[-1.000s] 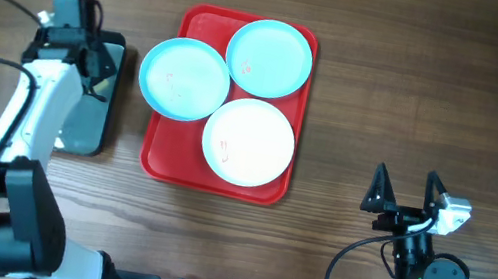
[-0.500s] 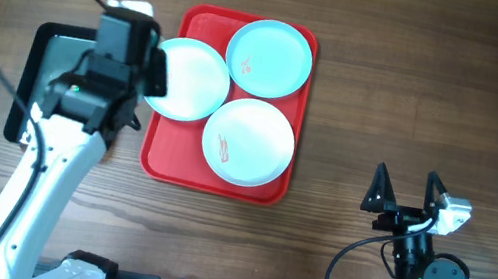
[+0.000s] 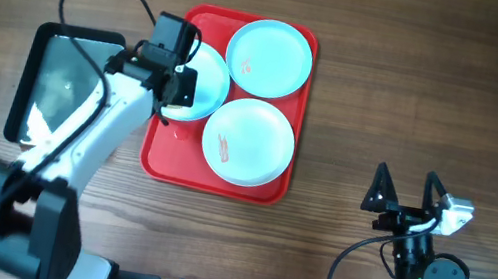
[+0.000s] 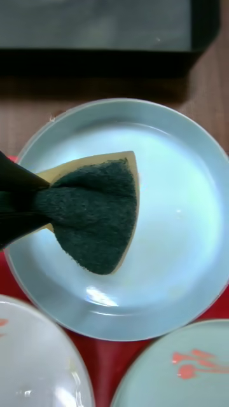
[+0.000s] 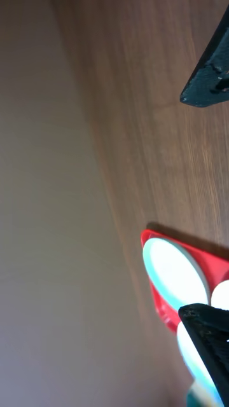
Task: Clean dirty plates on tray and stack at the side
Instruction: 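Carry the sponge with the left gripper to the upper-left plate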
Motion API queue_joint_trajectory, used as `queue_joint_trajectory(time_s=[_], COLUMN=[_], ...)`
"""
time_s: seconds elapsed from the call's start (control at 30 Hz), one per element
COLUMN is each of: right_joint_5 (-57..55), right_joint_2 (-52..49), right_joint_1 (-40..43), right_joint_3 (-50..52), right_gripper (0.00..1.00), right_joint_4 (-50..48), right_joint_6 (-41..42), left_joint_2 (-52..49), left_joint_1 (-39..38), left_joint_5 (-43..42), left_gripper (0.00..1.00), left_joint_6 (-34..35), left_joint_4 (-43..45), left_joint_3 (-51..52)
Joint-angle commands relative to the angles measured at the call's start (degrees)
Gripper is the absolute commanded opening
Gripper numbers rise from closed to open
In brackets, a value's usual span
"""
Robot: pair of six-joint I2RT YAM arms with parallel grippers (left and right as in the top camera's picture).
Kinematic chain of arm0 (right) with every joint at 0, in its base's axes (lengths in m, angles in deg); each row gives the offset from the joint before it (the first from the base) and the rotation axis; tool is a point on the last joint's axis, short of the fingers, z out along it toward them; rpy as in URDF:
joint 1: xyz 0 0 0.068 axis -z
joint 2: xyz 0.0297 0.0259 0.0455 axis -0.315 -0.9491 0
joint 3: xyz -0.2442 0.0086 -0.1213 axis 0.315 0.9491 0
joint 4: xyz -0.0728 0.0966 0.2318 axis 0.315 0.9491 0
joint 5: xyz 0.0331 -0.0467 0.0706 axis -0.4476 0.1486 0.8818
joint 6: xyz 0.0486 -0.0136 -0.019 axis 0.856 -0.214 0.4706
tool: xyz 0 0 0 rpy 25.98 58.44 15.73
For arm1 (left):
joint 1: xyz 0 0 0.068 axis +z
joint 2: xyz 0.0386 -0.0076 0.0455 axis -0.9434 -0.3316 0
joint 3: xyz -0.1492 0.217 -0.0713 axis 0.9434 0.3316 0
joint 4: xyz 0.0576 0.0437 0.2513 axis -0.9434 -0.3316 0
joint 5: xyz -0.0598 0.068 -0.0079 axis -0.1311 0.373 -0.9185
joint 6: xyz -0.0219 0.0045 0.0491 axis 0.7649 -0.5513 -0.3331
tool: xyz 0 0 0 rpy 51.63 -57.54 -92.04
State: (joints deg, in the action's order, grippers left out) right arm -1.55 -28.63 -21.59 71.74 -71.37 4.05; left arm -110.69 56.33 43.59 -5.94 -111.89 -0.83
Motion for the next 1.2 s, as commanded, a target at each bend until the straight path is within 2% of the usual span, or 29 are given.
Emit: queue_joint_trajectory(time_s=[0.0,0.3,0.53,0.83,0.97,1.0,1.17], right_joint_5=[-0.8,-0.8,-0.8,-0.8,-0.7,-0.2,2.4], right_joint_2=[0.3,0.3,0.3,0.3,0.3,0.3,0.3], right_joint_1=[0.2,0.2,0.2,0.2,0.2,0.2,0.2], right_joint_3=[0.1,0.1,0.1,0.1,0.1,0.1,0.1], right_gripper=[1.00,1.00,1.00,1.00,1.00,1.00,1.00], right_joint_4=[-0.2,-0.2,-0.2,-0.2,-0.2,-0.2,-0.4], right_joint_6=[7.2,10.8,10.8,10.8,10.9,12.1,30.1], left_joint_2=[-3.9,-11.5,-13.5,-13.9,-13.9,-13.9,-13.9], left_joint_1=[-0.2,-0.2,-0.2,-0.2,-0.7,-1.1,-4.3], left_joint_5=[0.7,6.4,8.3,17.7,16.9,16.5,12.2], left_gripper=[0.04,0.04,0.04,0.04,0.04,0.04,0.04], left_joint_6=[-1.1,1.2,2.3,8.2,8.4,8.4,8.4], left_joint_4=[3.7,6.6,9.0,8.7,8.7,8.7,8.8], left_joint_3=[-0.3,-0.3,-0.3,-0.2,-0.2,-0.2,-0.2])
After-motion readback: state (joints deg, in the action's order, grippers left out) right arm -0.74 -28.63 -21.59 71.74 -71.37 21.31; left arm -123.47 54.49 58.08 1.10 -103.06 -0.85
